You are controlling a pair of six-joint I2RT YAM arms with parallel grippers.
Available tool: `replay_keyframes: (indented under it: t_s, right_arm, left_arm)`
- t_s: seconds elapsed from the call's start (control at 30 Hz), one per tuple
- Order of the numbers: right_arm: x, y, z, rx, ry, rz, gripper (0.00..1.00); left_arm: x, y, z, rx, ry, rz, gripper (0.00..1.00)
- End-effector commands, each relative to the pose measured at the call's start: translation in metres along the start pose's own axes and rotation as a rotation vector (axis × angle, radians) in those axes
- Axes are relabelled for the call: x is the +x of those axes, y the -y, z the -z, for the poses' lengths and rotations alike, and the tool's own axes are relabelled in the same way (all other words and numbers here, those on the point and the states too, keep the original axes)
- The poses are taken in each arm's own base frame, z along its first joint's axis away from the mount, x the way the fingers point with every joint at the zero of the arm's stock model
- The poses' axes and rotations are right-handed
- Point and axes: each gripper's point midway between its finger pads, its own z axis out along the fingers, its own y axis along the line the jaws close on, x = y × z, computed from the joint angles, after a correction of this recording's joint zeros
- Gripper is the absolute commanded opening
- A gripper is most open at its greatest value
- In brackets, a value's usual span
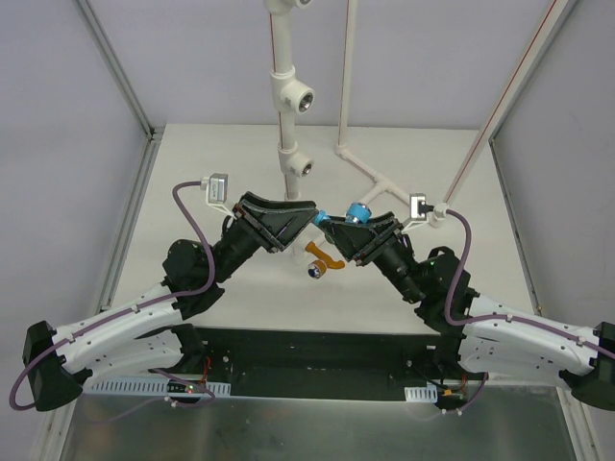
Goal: Install the water faucets
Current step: Adjust the water faucet.
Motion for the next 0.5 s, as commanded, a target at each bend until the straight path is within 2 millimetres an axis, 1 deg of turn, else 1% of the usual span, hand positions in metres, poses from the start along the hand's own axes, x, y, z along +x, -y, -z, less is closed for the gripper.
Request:
replay_keyframes:
  t_s: [0.0, 0.1, 0.23, 0.3, 0.47]
  right_arm:
    - [-0.0182, -0.0286, 0.0024, -0.103, 0.057, -0.036, 0.00]
    - [-0.0187, -0.0314, 0.0033, -0.115, 0.055, -0.039, 0.00]
    - [-0.0216, -0.0352, 0.0068, -0.136, 0.066, -0.049, 0.00]
    - [-0.0229, -0.0368, 0.0073, -0.139, 0.069, -0.053, 0.00]
    - [-0.0215, -0.0329, 0.0060, -0.124, 0.068, -0.048, 0.00]
  left_arm:
    - [-0.0074, 0.0249, -0.0011, 0.077, 0.015, 0.009, 0.50]
    - [-0.0069, 0.0204, -0.0008, 0.063, 0.018, 0.004, 0.53]
    - [-0.0061, 0.0192, 0.0001, 0.059, 0.018, 0.000, 0.53]
    - [-0.0060, 0.0161, -0.0001, 0.049, 0.021, 0.000, 0.49]
    - [-0.0068, 0.0193, -0.0018, 0.059, 0.020, 0.002, 0.34]
